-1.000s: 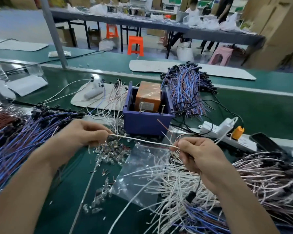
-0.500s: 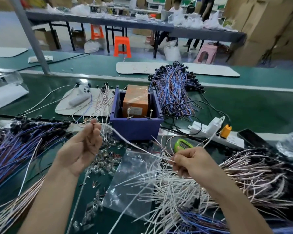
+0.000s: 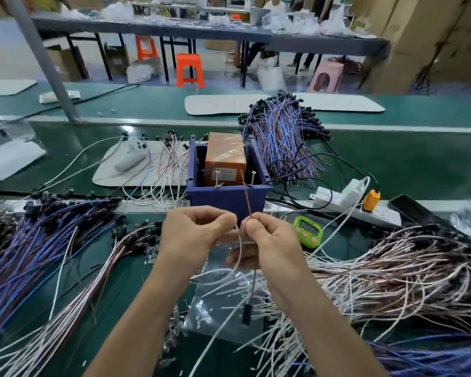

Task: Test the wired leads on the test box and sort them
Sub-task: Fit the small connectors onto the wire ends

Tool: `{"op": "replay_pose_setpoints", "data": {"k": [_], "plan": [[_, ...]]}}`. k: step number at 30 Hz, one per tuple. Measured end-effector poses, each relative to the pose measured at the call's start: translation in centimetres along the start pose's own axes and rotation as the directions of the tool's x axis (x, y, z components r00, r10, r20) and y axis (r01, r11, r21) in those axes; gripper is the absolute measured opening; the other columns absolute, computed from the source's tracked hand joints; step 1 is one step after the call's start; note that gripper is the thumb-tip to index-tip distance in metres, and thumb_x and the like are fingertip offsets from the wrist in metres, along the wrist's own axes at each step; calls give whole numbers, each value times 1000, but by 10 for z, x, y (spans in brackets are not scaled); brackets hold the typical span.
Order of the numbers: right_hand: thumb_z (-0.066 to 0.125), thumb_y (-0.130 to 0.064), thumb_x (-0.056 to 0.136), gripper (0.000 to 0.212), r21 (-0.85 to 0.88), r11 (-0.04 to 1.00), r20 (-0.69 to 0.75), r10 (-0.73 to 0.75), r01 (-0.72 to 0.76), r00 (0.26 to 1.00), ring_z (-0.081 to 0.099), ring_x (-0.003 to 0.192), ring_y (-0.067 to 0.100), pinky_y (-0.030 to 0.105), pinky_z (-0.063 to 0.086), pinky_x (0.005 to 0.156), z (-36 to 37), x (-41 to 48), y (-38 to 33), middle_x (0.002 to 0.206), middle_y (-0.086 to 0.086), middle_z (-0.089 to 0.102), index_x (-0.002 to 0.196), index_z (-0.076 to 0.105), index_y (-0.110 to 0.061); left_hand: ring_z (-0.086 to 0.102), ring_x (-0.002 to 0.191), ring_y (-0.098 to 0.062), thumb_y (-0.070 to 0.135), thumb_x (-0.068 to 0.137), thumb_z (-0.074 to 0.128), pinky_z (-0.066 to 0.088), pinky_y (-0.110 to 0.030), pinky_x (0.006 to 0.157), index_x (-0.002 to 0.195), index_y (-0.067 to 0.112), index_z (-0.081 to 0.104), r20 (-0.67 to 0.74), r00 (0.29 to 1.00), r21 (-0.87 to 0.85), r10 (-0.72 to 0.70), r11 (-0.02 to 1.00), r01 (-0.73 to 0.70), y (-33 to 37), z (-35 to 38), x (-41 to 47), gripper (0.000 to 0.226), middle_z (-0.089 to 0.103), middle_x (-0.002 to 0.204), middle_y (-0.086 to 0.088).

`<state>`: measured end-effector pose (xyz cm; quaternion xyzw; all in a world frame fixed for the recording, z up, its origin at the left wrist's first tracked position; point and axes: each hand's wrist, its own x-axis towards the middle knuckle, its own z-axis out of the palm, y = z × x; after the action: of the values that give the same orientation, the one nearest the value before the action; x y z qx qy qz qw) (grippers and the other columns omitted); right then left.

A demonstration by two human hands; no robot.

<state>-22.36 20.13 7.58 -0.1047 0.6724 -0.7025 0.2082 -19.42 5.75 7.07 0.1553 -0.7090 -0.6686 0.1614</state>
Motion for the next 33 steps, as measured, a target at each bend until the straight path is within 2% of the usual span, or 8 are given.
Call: {"op": "replay_pose_setpoints", "data": {"k": [3, 8, 14, 17, 22, 26, 31, 33], "plan": [[48, -14, 106, 37, 77, 990, 52, 114, -118, 992, 57, 46, 18, 23, 43, 43, 4, 1, -1, 76, 15, 75, 75, 68, -17, 72, 64, -11, 15, 79, 87, 56, -19, 61, 74, 27, 83, -69, 996, 40, 55, 998, -52, -5, -9, -2, 14, 77, 70, -1], [61, -7, 100, 24, 90, 988, 46, 120, -123, 992, 41, 42, 9, 18, 31, 41, 6, 6, 3, 60, 8, 58, 82, 76, -12, 67, 63, -2, 11, 84, 82, 51, -13, 61, 81, 27, 83, -107, 993, -144, -57, 989, 41, -14, -20, 1, 17, 76, 73, 4], [69, -5, 93, 20, -134, 986, 136, 120, -102, 983, 41, 47, 14, 20, 30, 43, 1, 5, 5, 57, 6, 59, 77, 78, -12, 71, 83, -5, 24, 75, 86, 53, -14, 79, 113, 39, 78, 93, 993, -128, 77, 990, -65, -9, -41, 14, 41, 76, 88, 7], [67, -4, 93, 19, -274, 956, 178, 157, -104, 972, 44, 44, 8, 15, 35, 44, -3, 4, 5, 55, 3, 60, 79, 77, -10, 67, 76, -6, 38, 74, 83, 53, -17, 76, 110, 36, 80, 215, 970, -47, 116, 993, -108, -4, -48, 21, 36, 75, 84, 5], [68, 1, 91, 16, -245, 962, 168, 164, -119, 972, 45, 40, 5, 12, 35, 42, -4, 2, 9, 54, 2, 60, 83, 78, -9, 68, 68, -9, 24, 77, 86, 55, -18, 66, 90, 22, 85, 302, 953, -72, 30, 997, -8, -11, -45, 26, 13, 77, 76, -3], [68, 2, 90, 15, -94, 990, 15, 107, -105, 994, 43, 46, 13, 20, 30, 42, -10, 3, 18, 56, 5, 58, 89, 75, -11, 71, 63, -16, 19, 88, 78, 58, -26, 64, 85, 28, 84, 178, 983, 95, -42, 995, 25, -24, -44, 26, 11, 78, 77, -7], [66, -1, 94, 34, 41, 996, -123, 89, -85, 988, 38, 44, 13, 20, 28, 39, -13, 8, 17, 52, 4, 53, 67, 70, -21, 62, 73, -6, 20, 93, 75, 59, -48, 81, 95, 40, 80, -206, 978, 181, 19, 983, 19, -37, -39, 15, 21, 78, 94, 9], [64, -5, 97, 34, 84, 994, -131, 87, -76, 988, 36, 44, 13, 20, 27, 39, -10, 14, 13, 52, 3, 53, 67, 69, -22, 56, 101, 3, 21, 86, 81, 50, -29, 99, 108, 47, 76, -141, 983, 472, 117, 881, -37, -40, -28, 2, 34, 65, 120, 24]]}}
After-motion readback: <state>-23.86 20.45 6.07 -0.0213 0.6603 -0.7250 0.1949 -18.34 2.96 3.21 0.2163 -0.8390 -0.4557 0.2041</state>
